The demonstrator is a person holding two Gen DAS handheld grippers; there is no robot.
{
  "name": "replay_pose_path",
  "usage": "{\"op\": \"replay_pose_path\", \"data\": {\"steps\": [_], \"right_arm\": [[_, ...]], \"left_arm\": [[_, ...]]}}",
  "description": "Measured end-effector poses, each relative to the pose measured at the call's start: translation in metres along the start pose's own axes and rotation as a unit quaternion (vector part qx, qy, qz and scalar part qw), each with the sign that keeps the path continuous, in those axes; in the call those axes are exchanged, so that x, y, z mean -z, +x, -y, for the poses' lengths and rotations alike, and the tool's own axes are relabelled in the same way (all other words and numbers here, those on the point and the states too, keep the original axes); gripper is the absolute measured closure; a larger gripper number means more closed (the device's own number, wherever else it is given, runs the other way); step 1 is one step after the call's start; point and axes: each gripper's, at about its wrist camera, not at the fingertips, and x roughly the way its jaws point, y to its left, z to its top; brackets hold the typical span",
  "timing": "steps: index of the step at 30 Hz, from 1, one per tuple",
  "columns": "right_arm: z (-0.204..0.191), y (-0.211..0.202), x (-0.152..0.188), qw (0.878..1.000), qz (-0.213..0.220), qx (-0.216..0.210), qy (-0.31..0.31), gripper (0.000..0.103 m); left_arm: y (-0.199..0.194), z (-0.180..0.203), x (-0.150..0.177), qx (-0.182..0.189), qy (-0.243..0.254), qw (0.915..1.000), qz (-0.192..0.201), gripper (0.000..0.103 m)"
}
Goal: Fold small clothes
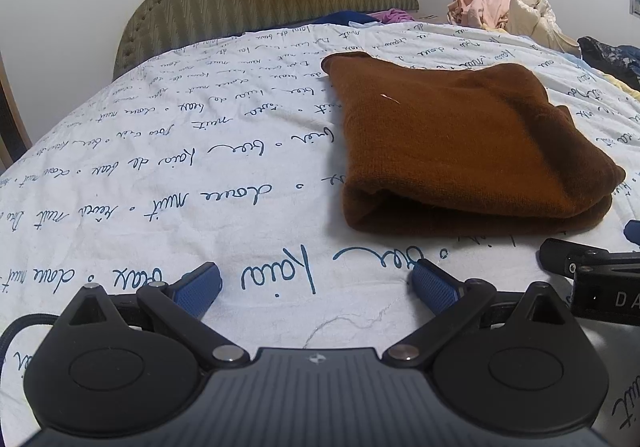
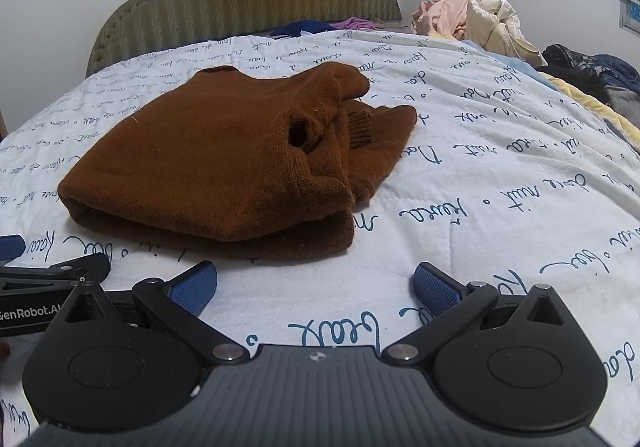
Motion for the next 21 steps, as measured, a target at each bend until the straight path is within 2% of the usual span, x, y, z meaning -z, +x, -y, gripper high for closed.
{"op": "replay_pose_path", "data": {"steps": [16,21], "right_arm": [[-0.005,-0.001,0.000,1.000,-0.002,0.009,-0.010,0.000],[-0.002,-0.010,-0.001,1.000,-0.002,0.011,0.007,0.000]], "left_arm": [[0.000,-0.001,-0.001,0.004,-0.004,1.0000,-0.003,0.000],[-0.004,-0.001,-0.001,0.004,0.001,1.0000,-0.006,0.000]]}}
